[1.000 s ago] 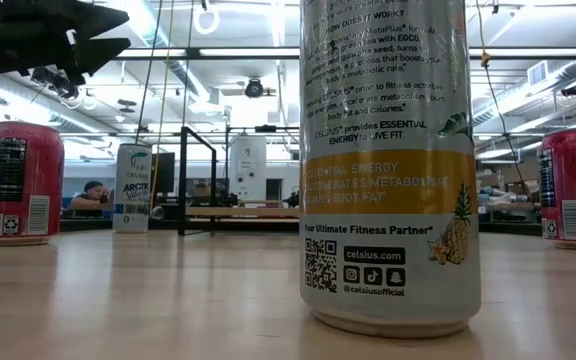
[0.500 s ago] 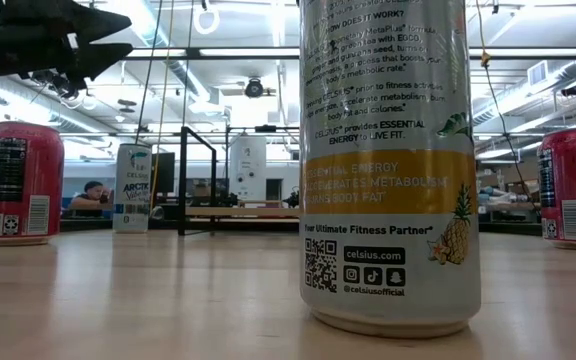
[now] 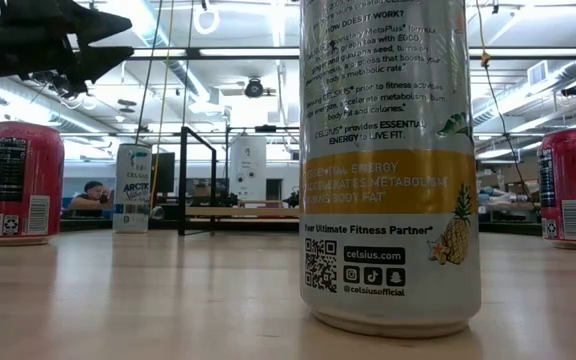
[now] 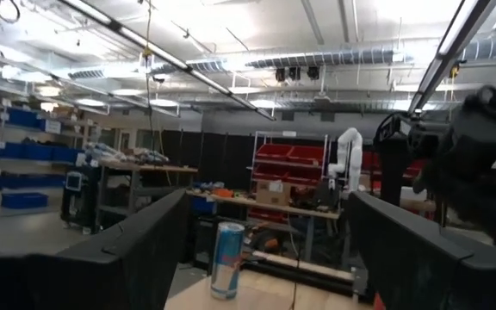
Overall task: Place canned beverage on shelf
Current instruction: Put the left white-yellow soda can on the shelf
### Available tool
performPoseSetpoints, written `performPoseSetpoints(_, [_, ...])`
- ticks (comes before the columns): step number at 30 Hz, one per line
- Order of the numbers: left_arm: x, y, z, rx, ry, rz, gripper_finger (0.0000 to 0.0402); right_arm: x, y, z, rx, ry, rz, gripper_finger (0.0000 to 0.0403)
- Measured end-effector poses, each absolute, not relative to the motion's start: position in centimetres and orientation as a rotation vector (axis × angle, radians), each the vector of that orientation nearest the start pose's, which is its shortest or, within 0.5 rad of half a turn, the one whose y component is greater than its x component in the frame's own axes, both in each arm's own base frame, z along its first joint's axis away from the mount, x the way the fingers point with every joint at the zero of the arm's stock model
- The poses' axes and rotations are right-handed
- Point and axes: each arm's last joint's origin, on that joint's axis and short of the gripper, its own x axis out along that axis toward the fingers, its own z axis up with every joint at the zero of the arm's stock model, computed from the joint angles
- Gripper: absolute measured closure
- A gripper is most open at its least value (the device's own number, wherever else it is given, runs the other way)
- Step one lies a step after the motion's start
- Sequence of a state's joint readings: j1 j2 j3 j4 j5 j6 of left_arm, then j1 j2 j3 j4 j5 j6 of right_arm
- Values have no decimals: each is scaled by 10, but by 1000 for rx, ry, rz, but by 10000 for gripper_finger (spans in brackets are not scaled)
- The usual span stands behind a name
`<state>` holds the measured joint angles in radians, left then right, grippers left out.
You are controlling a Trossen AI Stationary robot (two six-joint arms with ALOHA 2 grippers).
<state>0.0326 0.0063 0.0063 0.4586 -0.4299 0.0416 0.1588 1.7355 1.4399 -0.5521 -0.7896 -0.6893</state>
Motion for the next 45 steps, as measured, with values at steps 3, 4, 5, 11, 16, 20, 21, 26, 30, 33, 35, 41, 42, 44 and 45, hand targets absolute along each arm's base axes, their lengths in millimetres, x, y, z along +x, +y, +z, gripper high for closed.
performPoseSetpoints(3, [86,15,205,-51,-428,463,81,366,80,284,-353,469,1126,72])
performPoseSetpoints(4, [86,15,205,-51,-422,463,81,366,80,284,-357,463,1125,73])
performPoseSetpoints(5, [86,15,205,-50,-421,463,81,368,80,283,-359,462,1125,75])
performPoseSetpoints(11, [86,15,205,-90,-431,454,81,379,81,262,-346,510,1128,78])
performPoseSetpoints(16, [87,15,203,-104,-412,451,81,383,84,250,-333,533,1139,78])
performPoseSetpoints(20, [88,15,202,-102,-404,451,81,382,89,251,-334,527,1152,78])
performPoseSetpoints(21, [88,15,203,-102,-406,451,81,382,90,251,-335,527,1154,78])
performPoseSetpoints(26, [88,15,203,-101,-404,452,81,380,95,252,-337,525,1168,78])
performPoseSetpoints(30, [88,15,202,-100,-402,452,81,379,100,252,-341,523,1179,78])
performPoseSetpoints(33, [88,15,202,-95,-401,453,81,379,102,253,-344,517,1184,78])
performPoseSetpoints(35, [88,15,202,-95,-401,453,81,379,103,253,-347,517,1184,78])
performPoseSetpoints(41, [88,15,202,-94,-401,453,81,380,104,254,-360,494,1175,78])
performPoseSetpoints(42, [88,15,202,-94,-401,453,81,380,104,254,-360,495,1175,78])
performPoseSetpoints(44, [88,15,202,-94,-401,453,81,380,104,254,-357,496,1175,78])
performPoseSetpoints(45, [88,15,202,-94,-401,453,81,380,104,254,-357,496,1175,78])
